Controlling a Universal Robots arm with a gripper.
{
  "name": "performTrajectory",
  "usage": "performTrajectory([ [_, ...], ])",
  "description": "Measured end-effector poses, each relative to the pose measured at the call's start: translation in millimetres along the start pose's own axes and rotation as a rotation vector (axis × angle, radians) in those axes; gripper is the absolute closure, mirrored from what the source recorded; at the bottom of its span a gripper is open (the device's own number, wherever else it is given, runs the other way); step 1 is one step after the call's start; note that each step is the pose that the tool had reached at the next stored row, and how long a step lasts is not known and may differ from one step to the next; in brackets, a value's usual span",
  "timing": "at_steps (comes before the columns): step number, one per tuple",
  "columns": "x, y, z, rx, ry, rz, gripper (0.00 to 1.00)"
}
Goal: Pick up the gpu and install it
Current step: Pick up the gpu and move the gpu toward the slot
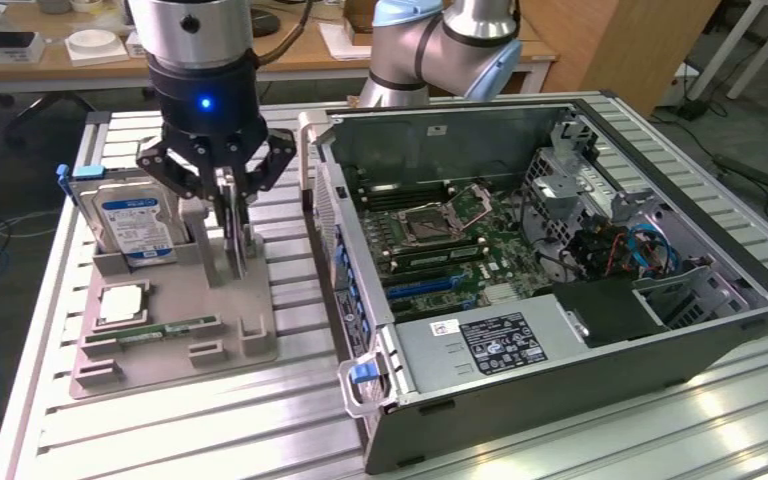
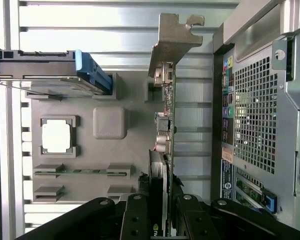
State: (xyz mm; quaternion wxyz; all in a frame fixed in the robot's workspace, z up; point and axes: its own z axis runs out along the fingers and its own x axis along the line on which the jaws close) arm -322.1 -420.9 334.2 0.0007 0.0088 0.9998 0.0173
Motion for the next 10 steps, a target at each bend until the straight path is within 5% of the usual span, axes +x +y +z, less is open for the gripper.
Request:
performTrajectory([
  [10, 0.0, 0.8, -24.4, 0.0000, 0.0001, 0.000, 0.73],
])
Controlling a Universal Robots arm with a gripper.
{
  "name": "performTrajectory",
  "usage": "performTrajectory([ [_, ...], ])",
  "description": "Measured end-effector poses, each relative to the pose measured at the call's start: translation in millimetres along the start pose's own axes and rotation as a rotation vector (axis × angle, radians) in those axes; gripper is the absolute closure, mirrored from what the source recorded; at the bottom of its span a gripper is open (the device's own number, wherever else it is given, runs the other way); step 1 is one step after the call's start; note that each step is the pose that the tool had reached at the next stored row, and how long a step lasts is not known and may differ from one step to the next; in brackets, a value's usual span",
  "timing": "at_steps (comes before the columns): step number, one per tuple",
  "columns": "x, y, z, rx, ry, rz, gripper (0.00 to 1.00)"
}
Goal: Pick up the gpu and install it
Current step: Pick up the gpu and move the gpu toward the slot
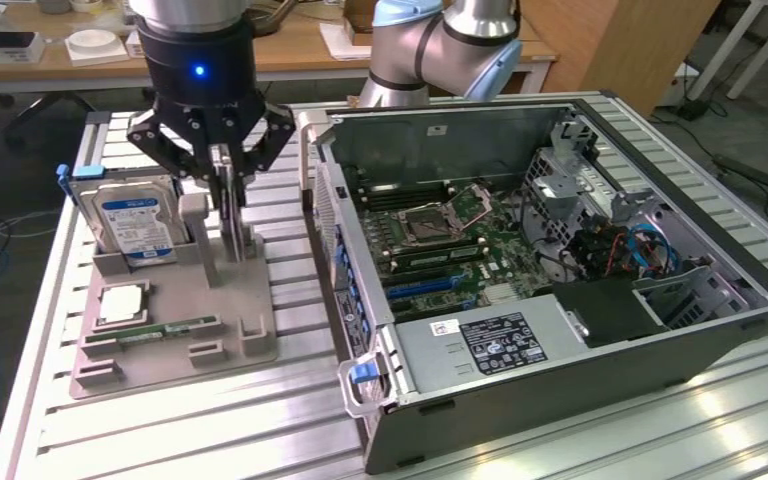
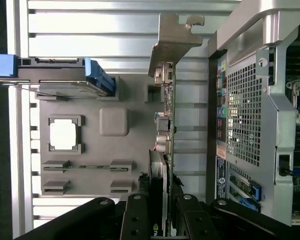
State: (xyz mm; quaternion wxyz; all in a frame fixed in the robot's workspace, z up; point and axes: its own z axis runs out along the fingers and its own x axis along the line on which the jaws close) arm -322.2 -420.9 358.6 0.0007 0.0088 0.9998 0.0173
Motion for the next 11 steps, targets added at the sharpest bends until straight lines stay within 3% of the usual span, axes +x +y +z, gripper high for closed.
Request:
performTrajectory([
  [11, -0.1, 0.8, -24.7, 0.0000, 0.0000, 0.000, 0.73],
])
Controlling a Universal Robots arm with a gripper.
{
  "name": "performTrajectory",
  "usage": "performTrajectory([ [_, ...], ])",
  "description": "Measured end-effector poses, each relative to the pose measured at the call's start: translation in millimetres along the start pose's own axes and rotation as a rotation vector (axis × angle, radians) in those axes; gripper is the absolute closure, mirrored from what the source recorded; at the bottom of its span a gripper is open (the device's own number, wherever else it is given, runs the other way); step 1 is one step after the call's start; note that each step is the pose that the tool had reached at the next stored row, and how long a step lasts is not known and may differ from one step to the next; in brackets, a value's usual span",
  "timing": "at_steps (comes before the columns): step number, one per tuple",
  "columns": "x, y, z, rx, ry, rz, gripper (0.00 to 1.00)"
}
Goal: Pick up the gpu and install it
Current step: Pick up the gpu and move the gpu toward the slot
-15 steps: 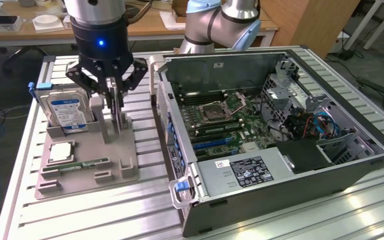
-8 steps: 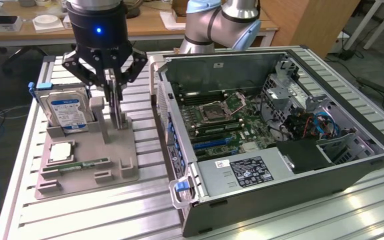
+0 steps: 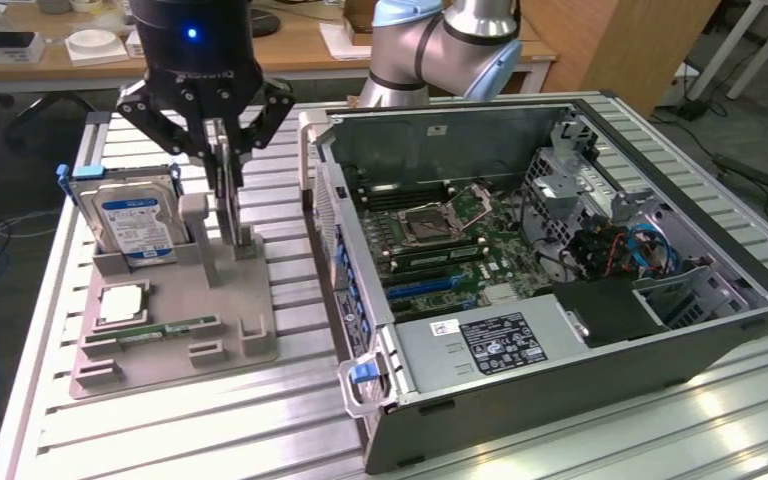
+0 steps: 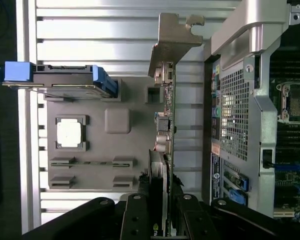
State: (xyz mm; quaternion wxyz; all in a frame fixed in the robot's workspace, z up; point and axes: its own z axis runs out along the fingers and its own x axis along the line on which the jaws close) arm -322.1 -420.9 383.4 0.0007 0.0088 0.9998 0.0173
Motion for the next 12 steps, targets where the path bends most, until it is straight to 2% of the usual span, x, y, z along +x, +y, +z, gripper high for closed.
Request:
performTrajectory([
  [12, 0.0, 0.8, -24.0, 0.0000, 0.0000, 0.000, 0.73],
])
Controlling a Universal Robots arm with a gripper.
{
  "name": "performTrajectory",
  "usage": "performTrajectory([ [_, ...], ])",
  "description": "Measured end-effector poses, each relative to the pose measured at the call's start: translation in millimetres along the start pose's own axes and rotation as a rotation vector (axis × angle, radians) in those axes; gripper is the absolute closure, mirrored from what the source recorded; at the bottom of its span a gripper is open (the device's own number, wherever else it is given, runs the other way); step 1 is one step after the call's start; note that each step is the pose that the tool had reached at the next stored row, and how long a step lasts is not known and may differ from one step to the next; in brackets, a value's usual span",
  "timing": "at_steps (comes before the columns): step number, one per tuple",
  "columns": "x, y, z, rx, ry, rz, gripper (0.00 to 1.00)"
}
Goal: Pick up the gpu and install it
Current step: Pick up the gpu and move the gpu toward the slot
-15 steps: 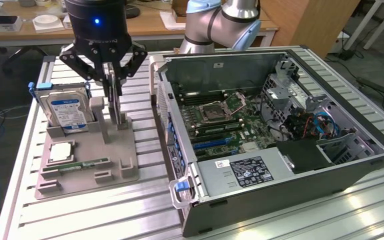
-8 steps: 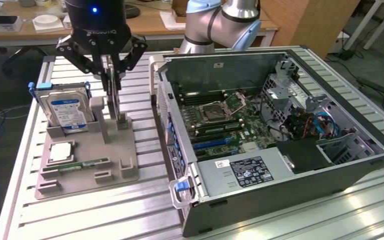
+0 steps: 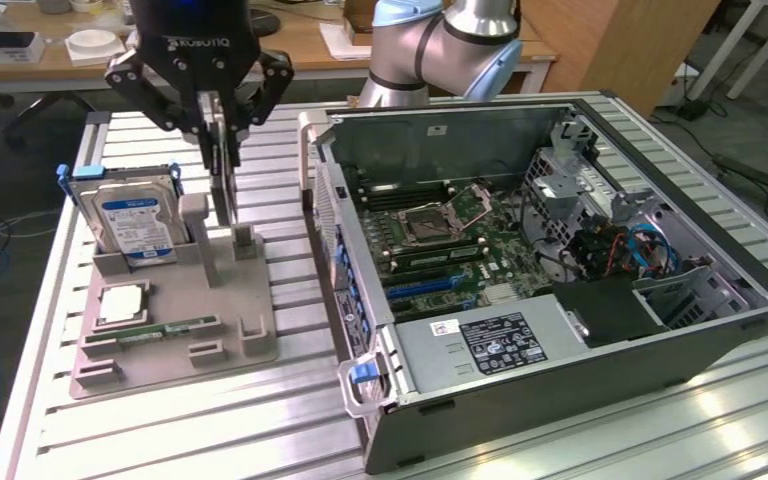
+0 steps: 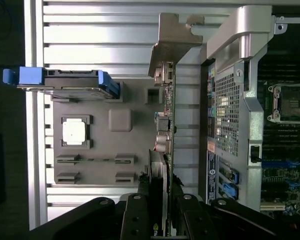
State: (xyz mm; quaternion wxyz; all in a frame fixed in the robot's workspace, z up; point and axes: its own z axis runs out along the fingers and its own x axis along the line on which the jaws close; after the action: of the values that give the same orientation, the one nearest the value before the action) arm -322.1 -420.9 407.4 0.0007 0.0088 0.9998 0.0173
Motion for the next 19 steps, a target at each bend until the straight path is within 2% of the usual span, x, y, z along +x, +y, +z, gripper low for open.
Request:
performTrajectory([
  [4, -1.9, 0.0, -2.1, -0.0001, -0.0001, 0.000, 0.73],
  [7, -6.1, 0.1, -2.1, 0.0026, -0.0001, 0.000, 0.73],
  [12, -12.5, 0.3, -2.1, 0.0177, -0.0004, 0.000, 0.73],
  [19, -24.8, 0.4, -0.4, 0.0168, -0.0003, 0.000, 0.73],
])
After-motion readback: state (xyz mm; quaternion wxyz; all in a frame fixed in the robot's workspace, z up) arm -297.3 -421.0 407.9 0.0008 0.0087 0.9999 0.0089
